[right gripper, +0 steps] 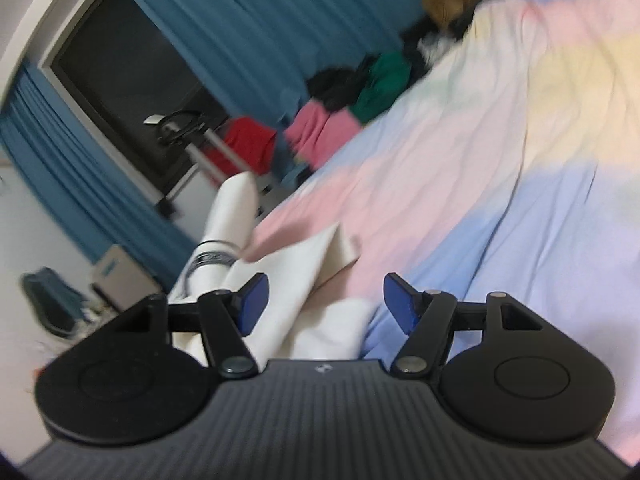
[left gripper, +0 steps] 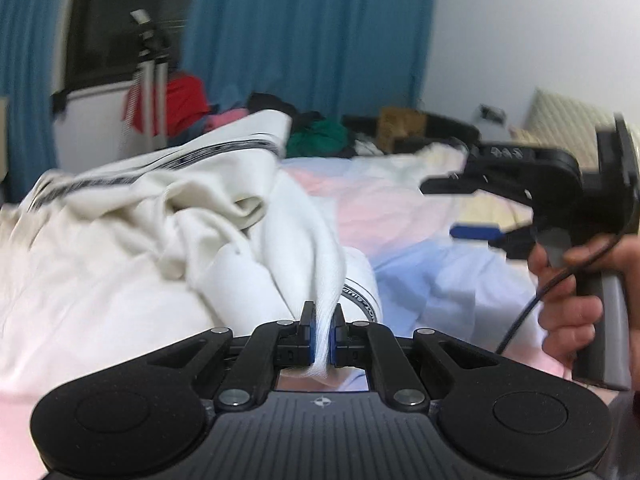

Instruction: Fold clothes

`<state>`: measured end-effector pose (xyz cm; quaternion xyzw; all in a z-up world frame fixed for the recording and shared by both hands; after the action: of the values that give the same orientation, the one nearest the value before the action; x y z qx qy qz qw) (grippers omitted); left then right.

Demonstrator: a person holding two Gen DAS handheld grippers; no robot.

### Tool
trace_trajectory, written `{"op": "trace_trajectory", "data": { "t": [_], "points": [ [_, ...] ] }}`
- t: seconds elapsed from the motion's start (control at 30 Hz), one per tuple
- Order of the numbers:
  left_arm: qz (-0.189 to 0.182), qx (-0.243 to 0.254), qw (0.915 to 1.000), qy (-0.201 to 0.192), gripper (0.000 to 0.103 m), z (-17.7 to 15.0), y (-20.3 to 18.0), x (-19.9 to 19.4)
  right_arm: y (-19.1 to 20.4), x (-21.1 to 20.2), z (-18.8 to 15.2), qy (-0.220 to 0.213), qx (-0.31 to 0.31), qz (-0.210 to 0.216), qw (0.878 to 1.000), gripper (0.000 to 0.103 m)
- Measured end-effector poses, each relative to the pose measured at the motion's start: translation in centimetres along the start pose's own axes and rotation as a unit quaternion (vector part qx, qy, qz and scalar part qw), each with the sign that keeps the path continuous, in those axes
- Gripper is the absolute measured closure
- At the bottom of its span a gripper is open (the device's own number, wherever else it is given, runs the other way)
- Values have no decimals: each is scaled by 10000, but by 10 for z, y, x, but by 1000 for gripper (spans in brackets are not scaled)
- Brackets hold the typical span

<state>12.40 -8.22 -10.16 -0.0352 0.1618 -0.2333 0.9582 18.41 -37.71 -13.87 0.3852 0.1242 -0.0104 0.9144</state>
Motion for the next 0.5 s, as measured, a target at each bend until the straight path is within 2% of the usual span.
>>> {"op": "trace_trajectory", "data": {
  "t": [0.1, 0.17, 0.27, 0.33, 0.4, 0.5],
  "points": [
    [62, -409, 9991, -47, 97, -4, 8, -3, 3, 2, -7, 202, 156, 189, 9995, 44],
    [41, -443, 9990, 1, 97, -3, 11, -1, 6, 4, -12, 322, 168, 263, 9990, 58],
    [-50, -473, 9988, 87, 97, -2, 15, 2, 9, 6, -18, 480, 249, 316, 9980, 59],
    [-74, -645, 9978, 92, 97, -3, 21, 4, 8, 18, -21, 693, 510, 302, 9958, 58],
    [-134, -935, 9955, 79, 97, -4, 31, 5, 7, 41, -20, 898, 771, 148, 9929, 57],
    [-266, -950, 9951, 11, 97, -7, 35, 7, 6, 88, -16, 1158, 921, -139, 9889, 56]
  ]
}}
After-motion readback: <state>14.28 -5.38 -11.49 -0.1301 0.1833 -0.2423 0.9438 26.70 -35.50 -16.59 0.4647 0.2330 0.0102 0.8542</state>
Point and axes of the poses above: each gripper's, at about its wrist camera, not at the fingertips, and x roughly the way its jaws point, y to its left, z to its top, the point moved 2 cm from there along x, roughly the way its jaws point, and after that the axes turned 12 degrees about -y, right-handed, at the moved point
